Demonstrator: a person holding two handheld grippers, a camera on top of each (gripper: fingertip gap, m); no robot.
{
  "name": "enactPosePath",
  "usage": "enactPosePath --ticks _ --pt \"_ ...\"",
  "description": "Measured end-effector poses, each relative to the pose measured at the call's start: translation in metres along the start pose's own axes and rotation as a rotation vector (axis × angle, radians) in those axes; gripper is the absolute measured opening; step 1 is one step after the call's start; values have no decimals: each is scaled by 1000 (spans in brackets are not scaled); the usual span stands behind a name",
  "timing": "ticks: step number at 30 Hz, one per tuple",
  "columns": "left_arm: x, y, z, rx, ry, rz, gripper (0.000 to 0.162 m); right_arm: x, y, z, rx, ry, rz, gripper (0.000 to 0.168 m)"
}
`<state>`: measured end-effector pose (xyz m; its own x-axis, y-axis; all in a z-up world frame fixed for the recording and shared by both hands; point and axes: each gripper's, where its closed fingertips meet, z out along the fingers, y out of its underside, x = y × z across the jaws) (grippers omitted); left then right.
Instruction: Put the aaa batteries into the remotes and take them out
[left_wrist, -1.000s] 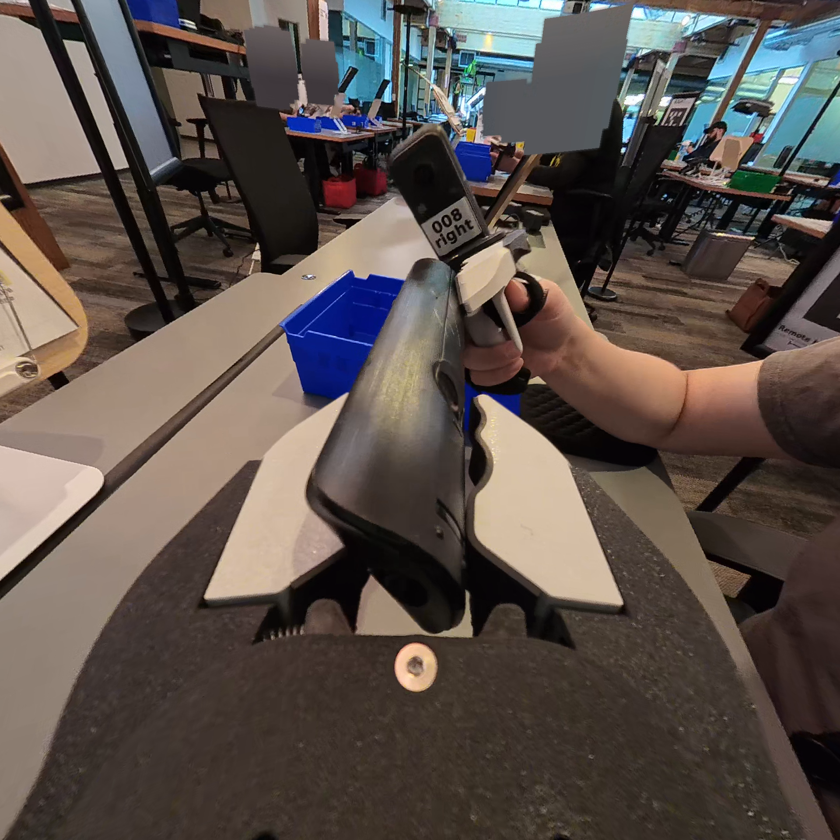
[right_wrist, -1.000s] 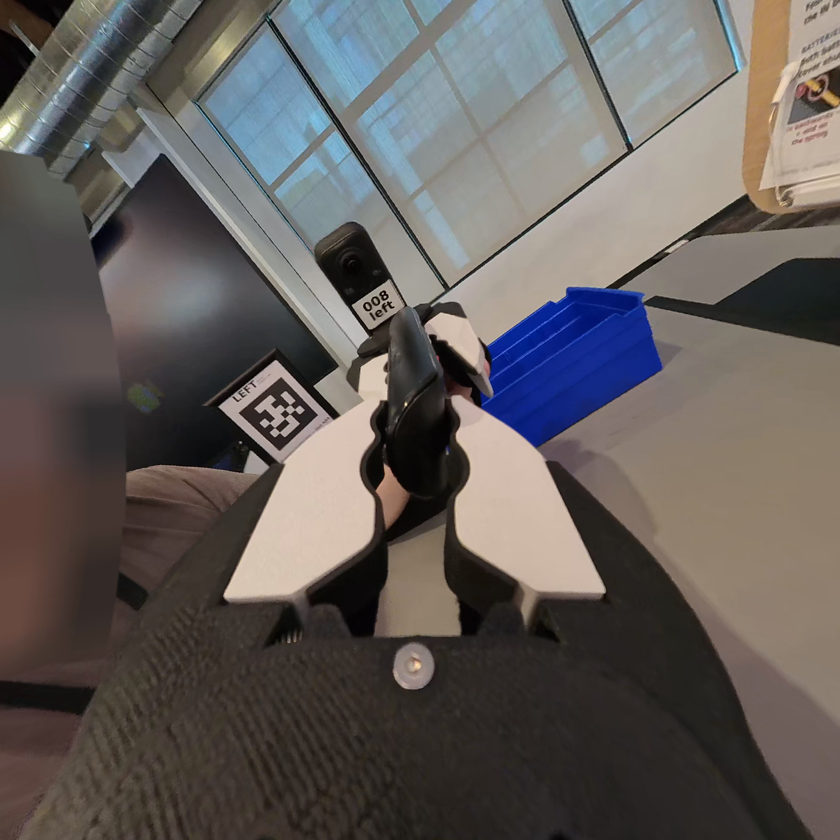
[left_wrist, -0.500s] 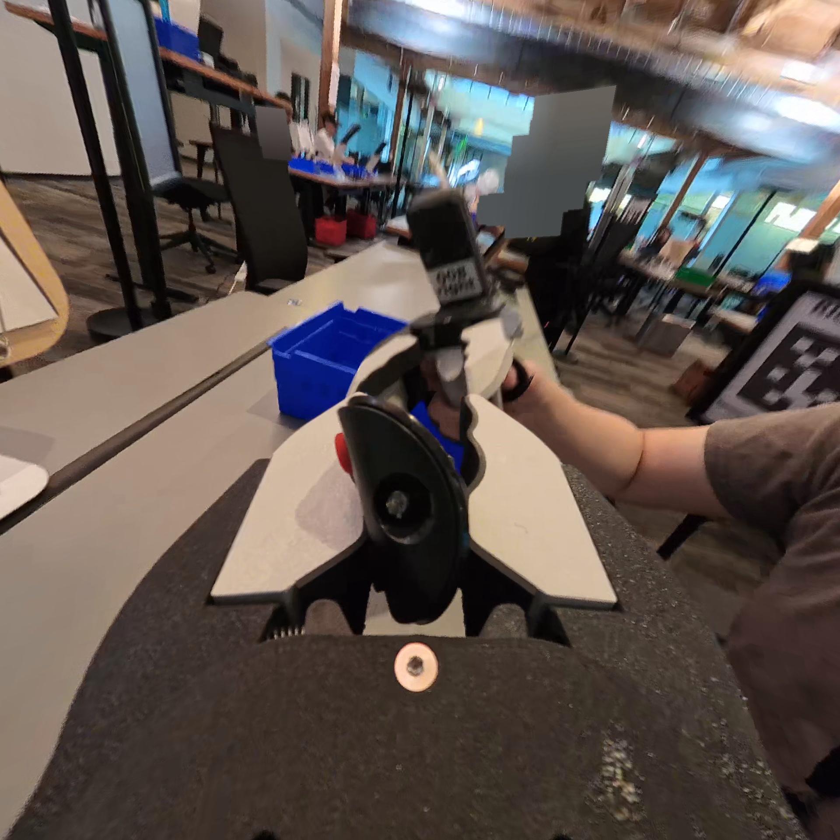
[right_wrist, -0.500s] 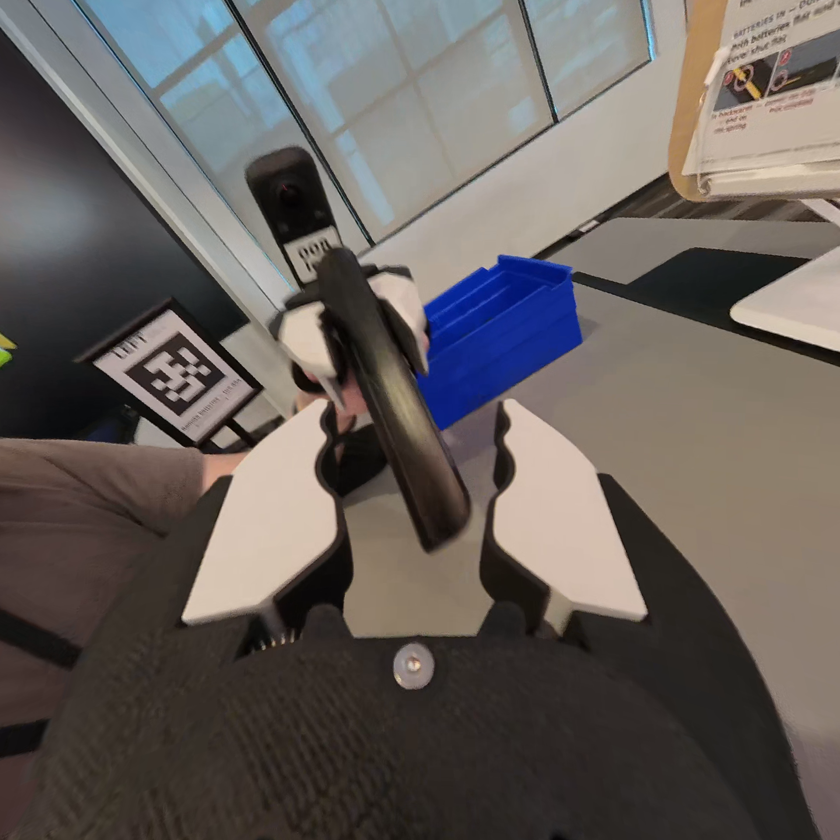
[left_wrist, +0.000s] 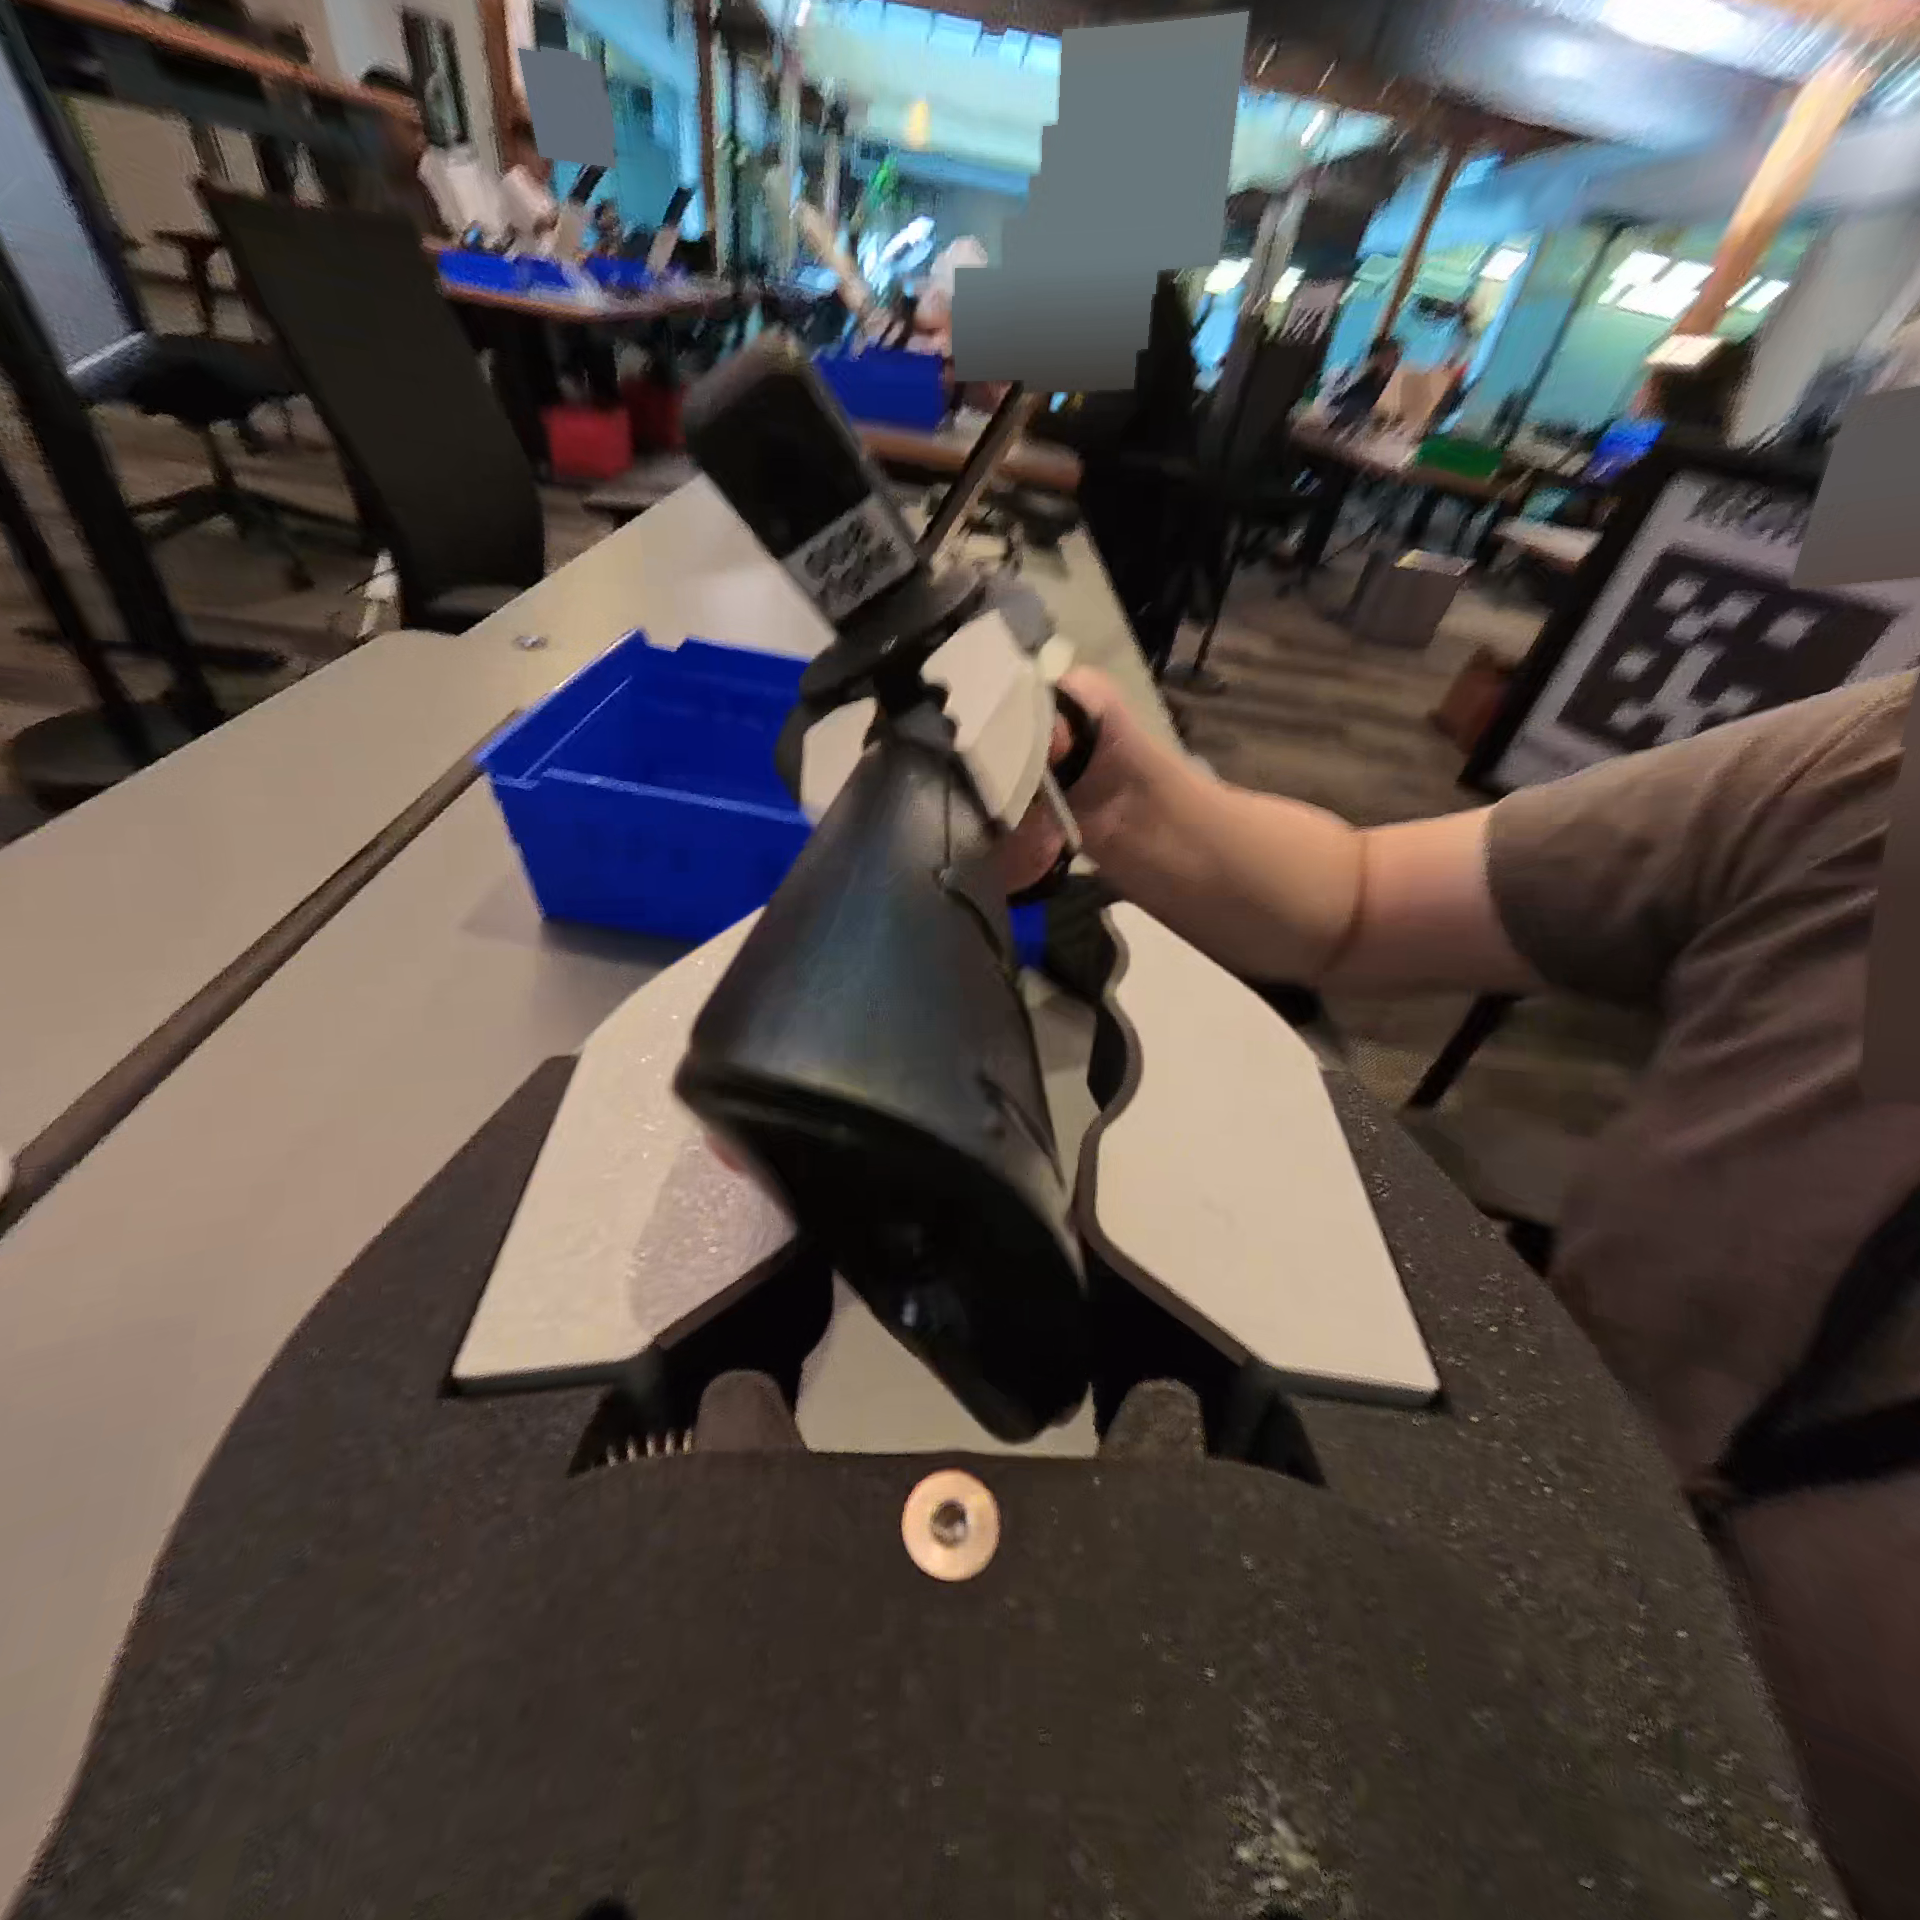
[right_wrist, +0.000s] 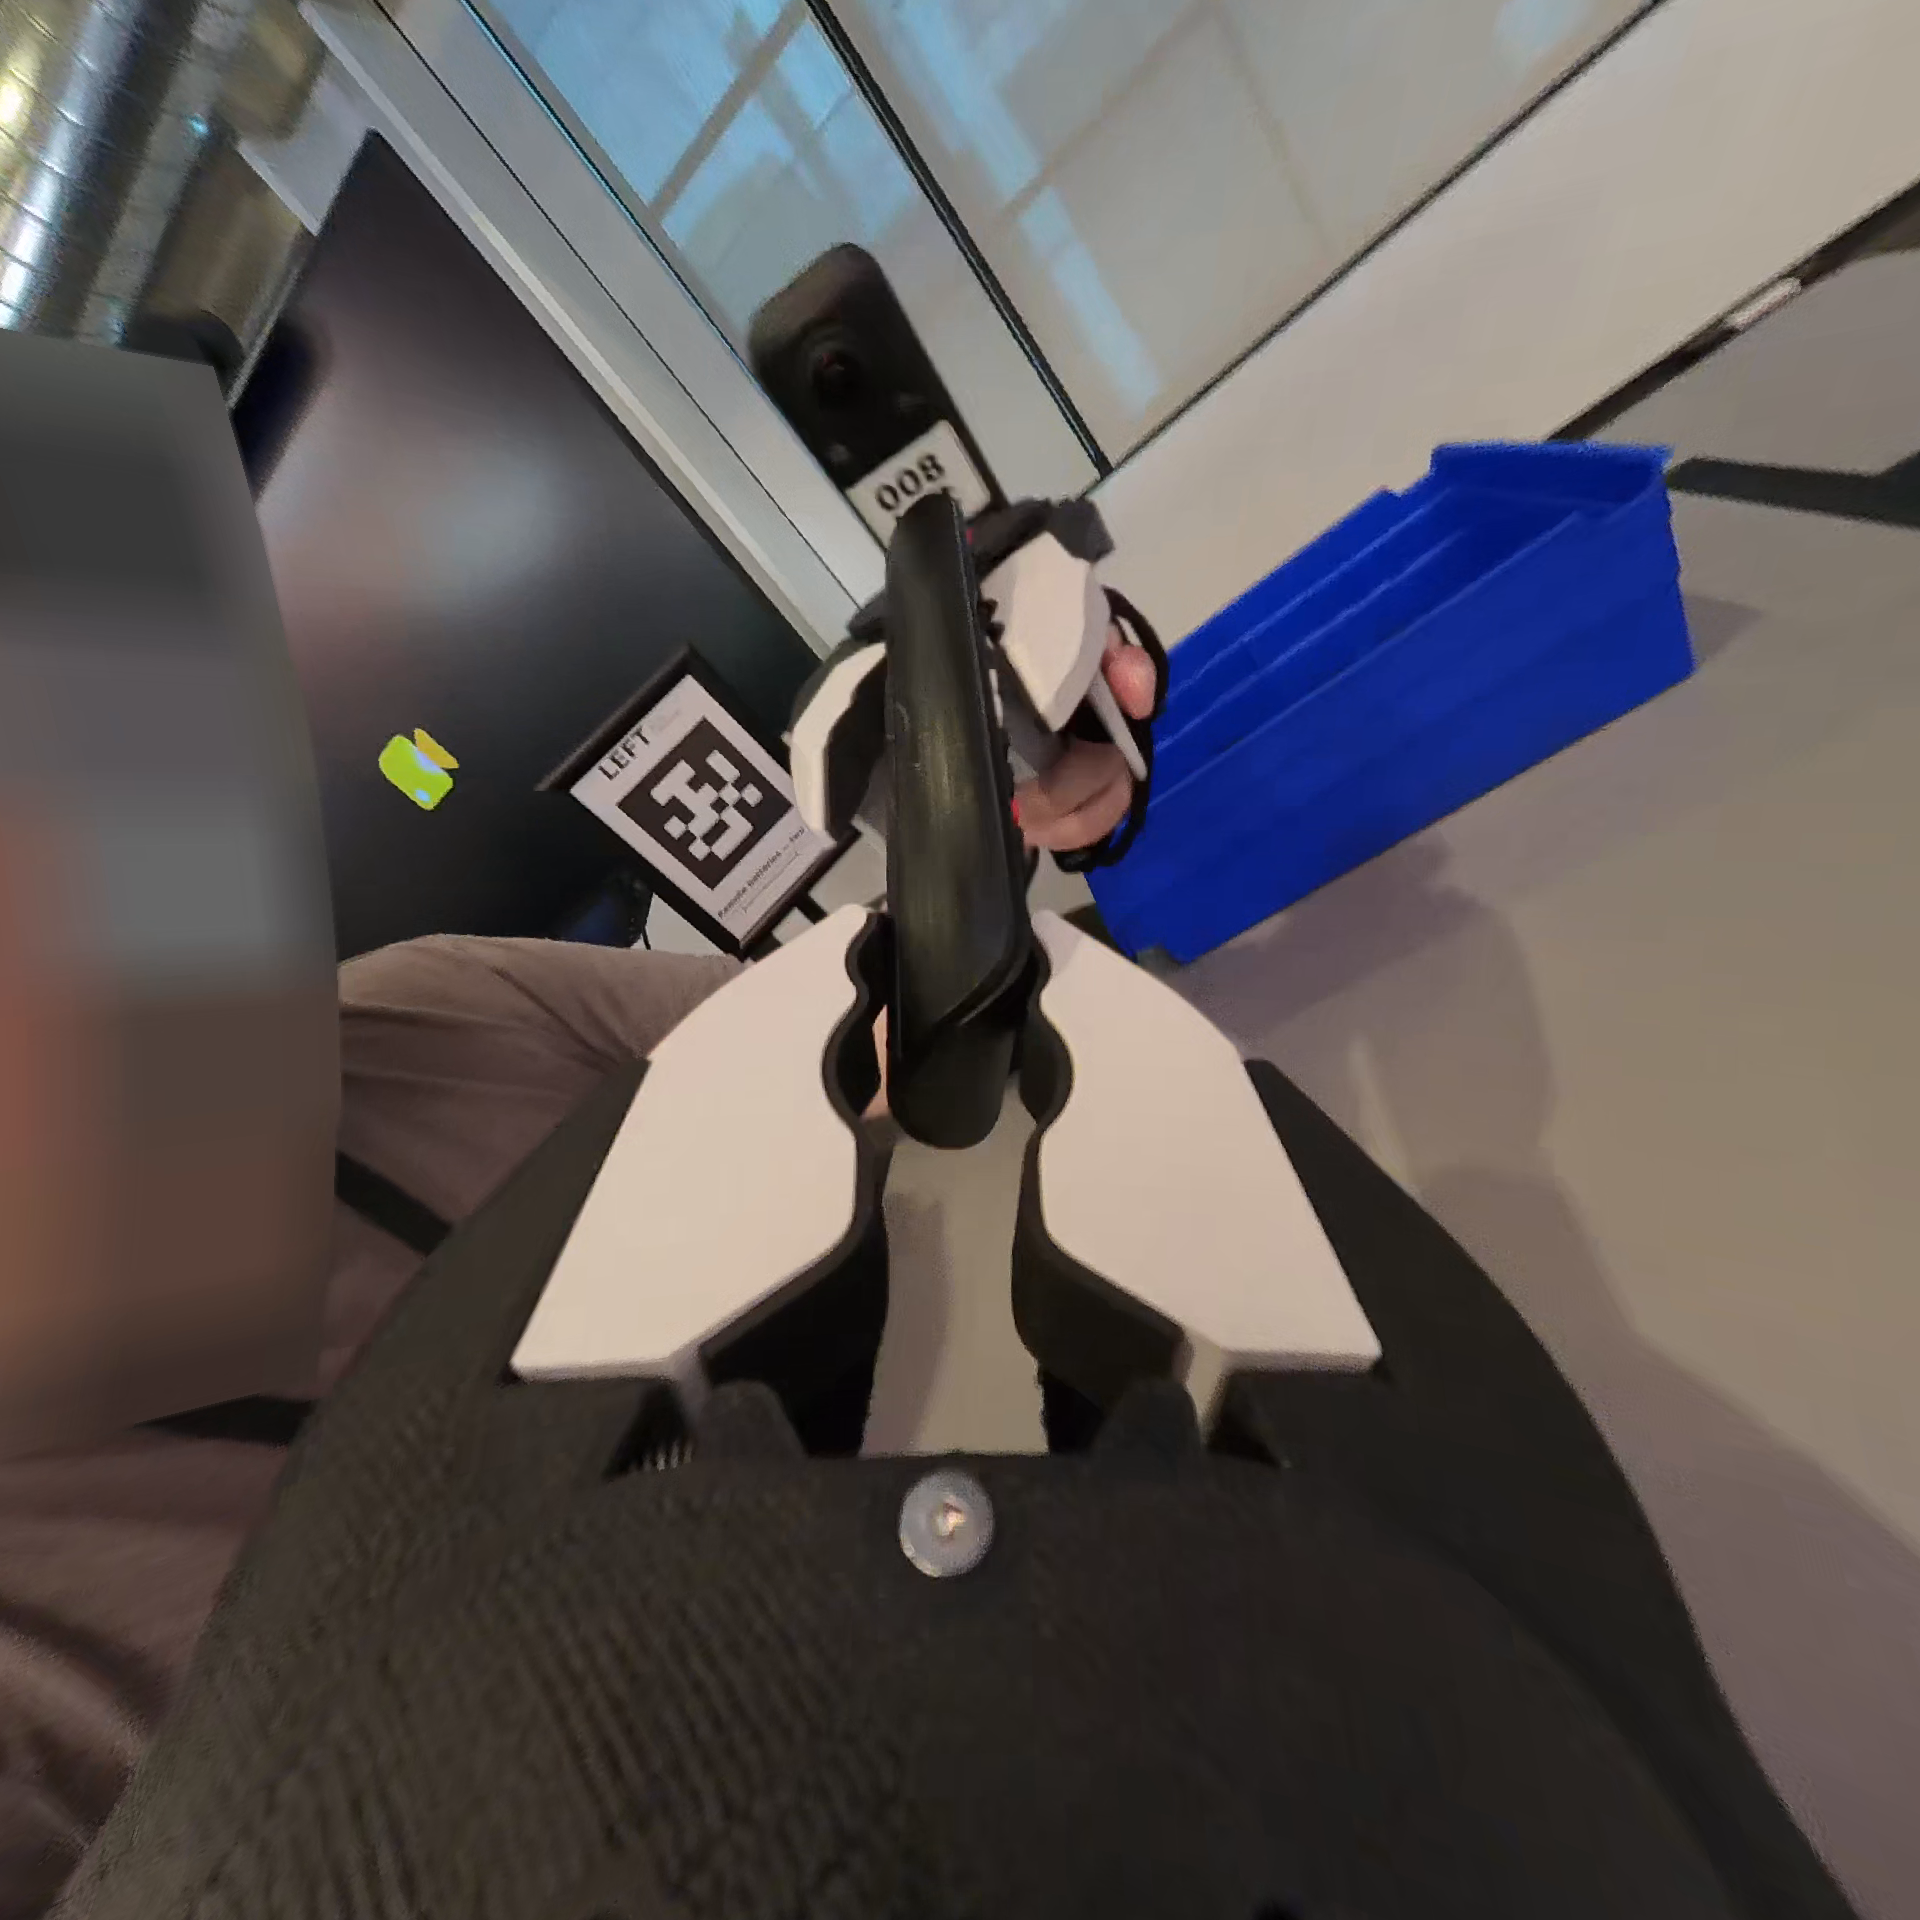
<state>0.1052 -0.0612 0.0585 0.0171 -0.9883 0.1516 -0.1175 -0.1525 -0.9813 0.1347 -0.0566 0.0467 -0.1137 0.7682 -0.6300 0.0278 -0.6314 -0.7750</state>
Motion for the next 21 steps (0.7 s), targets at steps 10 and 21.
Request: enactPosePath --ticks 10,21 --pt "-15 22 10 -120 -111 44 40 3 3 -10 -76 103 -53 24" --pt "-15 21 22 -46 -98 -7 33 4 -25 -22 102 112 -68 40"
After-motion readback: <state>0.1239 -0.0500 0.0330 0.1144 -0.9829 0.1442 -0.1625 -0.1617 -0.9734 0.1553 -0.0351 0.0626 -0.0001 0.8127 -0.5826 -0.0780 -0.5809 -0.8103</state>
